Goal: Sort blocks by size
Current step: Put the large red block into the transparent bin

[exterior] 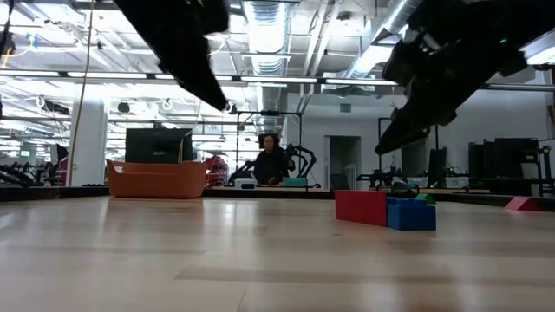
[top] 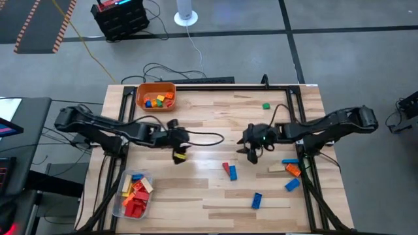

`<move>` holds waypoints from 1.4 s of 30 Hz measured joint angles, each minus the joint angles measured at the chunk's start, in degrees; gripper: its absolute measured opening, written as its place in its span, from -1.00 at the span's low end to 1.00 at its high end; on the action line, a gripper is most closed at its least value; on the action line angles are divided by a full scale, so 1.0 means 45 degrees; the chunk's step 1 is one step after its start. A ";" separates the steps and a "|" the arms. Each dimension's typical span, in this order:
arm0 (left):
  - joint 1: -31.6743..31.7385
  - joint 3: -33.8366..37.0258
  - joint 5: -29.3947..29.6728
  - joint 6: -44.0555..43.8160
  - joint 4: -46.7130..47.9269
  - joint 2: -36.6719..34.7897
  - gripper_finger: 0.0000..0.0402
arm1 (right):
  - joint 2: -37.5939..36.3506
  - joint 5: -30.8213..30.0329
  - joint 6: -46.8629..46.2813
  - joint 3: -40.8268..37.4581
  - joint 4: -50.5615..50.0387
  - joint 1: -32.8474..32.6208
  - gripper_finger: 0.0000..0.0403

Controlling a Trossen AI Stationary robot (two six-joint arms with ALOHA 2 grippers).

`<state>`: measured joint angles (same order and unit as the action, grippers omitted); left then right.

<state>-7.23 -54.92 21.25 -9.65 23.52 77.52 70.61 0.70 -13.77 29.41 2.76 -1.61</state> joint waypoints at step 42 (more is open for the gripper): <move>0.0783 -0.6183 -0.7781 0.9915 -0.2899 0.9285 -0.05 | -0.1792 -0.1670 -0.5586 0.0015 -0.6679 -0.3479 0.15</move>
<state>-3.70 -82.74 -13.76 34.97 10.48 119.31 62.55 -6.82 -38.90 29.47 -27.29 -17.26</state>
